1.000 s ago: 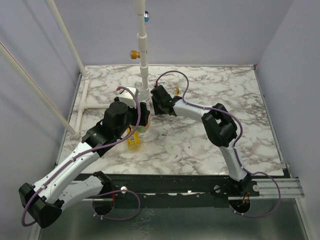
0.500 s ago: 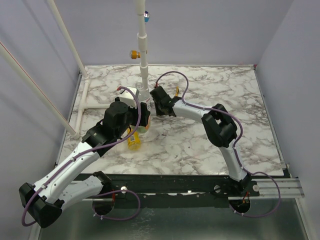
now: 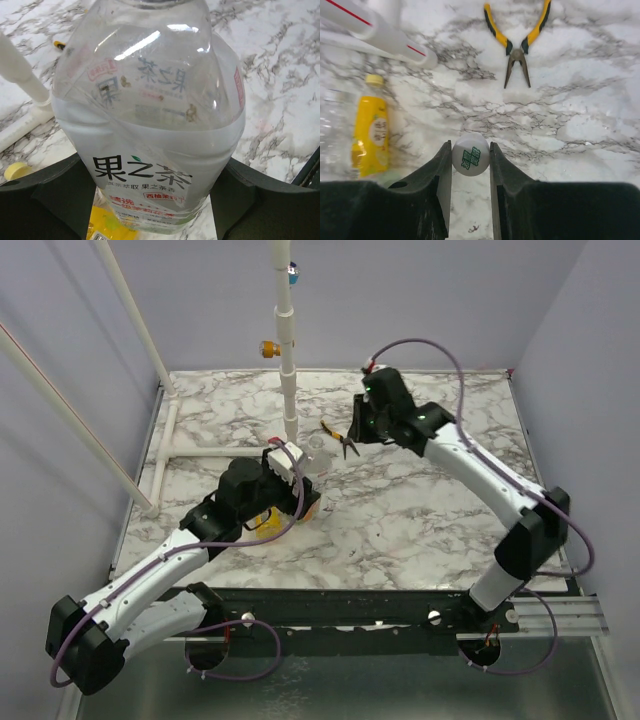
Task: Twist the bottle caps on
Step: Screw the bottle cap onto the plastic bottle.
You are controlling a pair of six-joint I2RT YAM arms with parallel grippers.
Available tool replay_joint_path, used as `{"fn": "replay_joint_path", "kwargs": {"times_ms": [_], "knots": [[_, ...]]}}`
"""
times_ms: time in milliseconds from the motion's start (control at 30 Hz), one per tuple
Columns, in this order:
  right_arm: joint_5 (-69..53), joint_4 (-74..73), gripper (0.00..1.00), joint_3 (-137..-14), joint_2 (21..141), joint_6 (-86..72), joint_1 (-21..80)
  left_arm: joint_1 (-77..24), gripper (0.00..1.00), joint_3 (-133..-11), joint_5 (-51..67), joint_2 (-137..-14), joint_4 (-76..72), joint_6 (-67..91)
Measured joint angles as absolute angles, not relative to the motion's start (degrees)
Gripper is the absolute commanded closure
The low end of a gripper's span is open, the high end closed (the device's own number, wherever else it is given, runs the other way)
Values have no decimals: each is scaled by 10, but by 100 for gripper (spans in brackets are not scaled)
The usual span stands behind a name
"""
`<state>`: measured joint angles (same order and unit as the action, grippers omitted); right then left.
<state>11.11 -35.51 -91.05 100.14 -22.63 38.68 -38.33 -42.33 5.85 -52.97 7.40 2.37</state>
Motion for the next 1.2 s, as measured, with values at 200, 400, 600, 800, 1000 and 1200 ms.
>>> {"fn": "replay_joint_path", "kwargs": {"times_ms": [200, 400, 600, 800, 1000, 1200], "knots": [[34, -468, 81, -1011, 866, -221, 342, -386, 100, -374, 126, -534, 19, -34], [-82, -554, 82, -1094, 857, -211, 345, -423, 100, -375, 147, -563, -19, -72], [-165, -624, 83, -1103, 886, -209, 346, -461, 100, -375, 147, -588, -33, -98], [-209, -651, 83, -1102, 888, -209, 346, -463, 100, -376, 147, -596, -47, -110], [-219, -662, 84, -1096, 888, -210, 357, -463, 100, -378, 147, -605, -59, -114], [-197, -661, 84, -1082, 887, -222, 385, -463, 100, -378, 147, -610, -70, -113]]}}
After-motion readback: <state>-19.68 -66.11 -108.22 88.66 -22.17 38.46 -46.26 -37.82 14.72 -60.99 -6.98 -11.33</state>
